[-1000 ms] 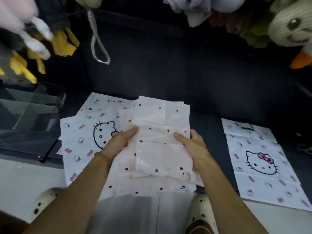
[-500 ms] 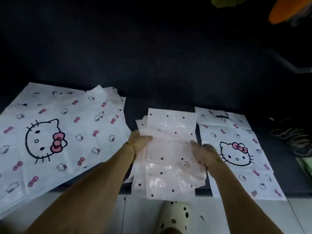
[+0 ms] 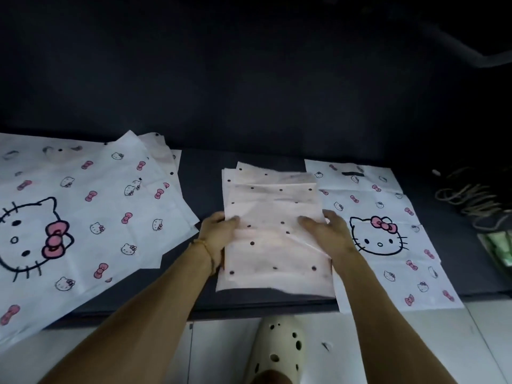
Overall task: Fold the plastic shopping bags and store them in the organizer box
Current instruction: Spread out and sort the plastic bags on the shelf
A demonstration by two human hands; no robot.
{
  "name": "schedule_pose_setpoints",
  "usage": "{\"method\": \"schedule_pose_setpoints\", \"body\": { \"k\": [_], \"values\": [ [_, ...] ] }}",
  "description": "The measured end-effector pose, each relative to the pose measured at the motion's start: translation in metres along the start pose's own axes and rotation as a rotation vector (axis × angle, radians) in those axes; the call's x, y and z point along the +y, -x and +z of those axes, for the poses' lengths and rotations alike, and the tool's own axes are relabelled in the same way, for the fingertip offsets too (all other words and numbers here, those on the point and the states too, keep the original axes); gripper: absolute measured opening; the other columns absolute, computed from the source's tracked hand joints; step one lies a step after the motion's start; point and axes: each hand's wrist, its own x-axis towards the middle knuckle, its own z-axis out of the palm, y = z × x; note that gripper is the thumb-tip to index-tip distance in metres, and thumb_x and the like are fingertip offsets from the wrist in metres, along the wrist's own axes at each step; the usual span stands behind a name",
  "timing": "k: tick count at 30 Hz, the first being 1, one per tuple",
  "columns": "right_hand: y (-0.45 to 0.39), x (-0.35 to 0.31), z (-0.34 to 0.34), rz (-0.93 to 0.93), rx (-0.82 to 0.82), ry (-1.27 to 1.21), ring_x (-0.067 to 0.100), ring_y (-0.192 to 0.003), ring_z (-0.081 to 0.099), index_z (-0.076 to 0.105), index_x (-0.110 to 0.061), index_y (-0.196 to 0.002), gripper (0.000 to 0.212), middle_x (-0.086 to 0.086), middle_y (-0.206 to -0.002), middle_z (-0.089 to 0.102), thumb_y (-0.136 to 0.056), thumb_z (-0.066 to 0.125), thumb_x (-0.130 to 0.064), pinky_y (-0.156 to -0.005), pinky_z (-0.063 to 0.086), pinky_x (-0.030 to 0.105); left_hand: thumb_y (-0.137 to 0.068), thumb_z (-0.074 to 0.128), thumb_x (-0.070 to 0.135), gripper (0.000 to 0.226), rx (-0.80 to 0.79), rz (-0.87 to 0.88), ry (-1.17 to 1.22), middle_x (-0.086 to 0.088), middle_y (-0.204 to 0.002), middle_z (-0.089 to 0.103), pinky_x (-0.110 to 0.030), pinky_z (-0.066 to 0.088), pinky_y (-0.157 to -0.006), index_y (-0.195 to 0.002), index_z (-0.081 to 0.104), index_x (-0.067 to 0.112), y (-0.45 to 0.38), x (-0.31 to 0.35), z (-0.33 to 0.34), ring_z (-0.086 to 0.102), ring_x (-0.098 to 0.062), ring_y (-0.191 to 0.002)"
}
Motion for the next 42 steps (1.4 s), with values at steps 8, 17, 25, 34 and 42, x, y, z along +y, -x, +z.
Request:
{"method": "schedule_pose_setpoints", "body": {
  "k": [8,17,25,34,42],
  "values": [
    [0.002,0.025,0.028,-0.416,0.019,0.858,0.031,-0.131,0.034,0.038,-0.023,-0.141,0.055,0.005,-0.148,0.035,-0.094,0.047,-0.049,-0.103,0.038,0.044,-0.083,0.065,0.028,0.027,0.112,0.132,-0.484,-0.001,-0.097,0.065,-0.032,0.054,-0.071,-0.103,0.057,0.014,0.004,-0.024,0.004,0.063,-0.019,-0.086],
    [-0.011,0.013,0.042,-0.445,0.027,1.036,0.028,-0.132,0.035,0.041,-0.019,-0.136,0.050,0.006,-0.142,0.042,-0.094,0.048,-0.045,-0.103,0.033,0.042,-0.087,0.061,0.017,0.023,-0.017,0.200,-0.511,-0.001,-0.106,0.064,-0.028,0.053,-0.076,-0.109,0.057,0.014,-0.010,-0.011,0.011,0.062,-0.018,-0.095],
    [0.053,-0.021,0.144,-0.628,-0.079,0.591,0.026,-0.114,0.056,0.054,-0.012,-0.131,0.042,0.009,-0.124,0.060,-0.094,0.056,-0.030,-0.095,0.047,0.035,-0.093,0.059,0.027,0.009,0.089,0.212,-0.068,-0.003,-0.095,0.069,-0.024,0.054,-0.062,-0.093,0.067,0.022,0.050,-0.008,-0.112,0.069,-0.018,-0.085],
    [0.071,-0.043,0.264,-0.400,0.020,0.744,0.032,-0.118,0.047,0.051,-0.010,-0.126,0.058,0.011,-0.126,0.055,-0.079,0.073,-0.034,-0.096,0.043,0.045,-0.089,0.063,0.029,0.043,0.468,0.389,-0.983,-0.006,-0.131,0.054,-0.036,0.040,-0.102,-0.128,0.057,0.012,0.072,-0.001,-0.307,0.048,-0.026,-0.121],
    [0.077,-0.069,0.263,-0.530,-0.054,0.409,0.023,-0.092,0.060,0.062,-0.012,-0.098,0.006,0.002,-0.099,0.066,-0.093,0.059,-0.014,-0.078,0.045,0.029,-0.083,0.061,0.047,0.067,0.425,0.381,-1.250,0.006,-0.147,0.036,-0.036,0.025,-0.108,-0.142,0.040,0.024,0.061,-0.021,-0.331,0.029,-0.018,-0.134]
  ]
}}
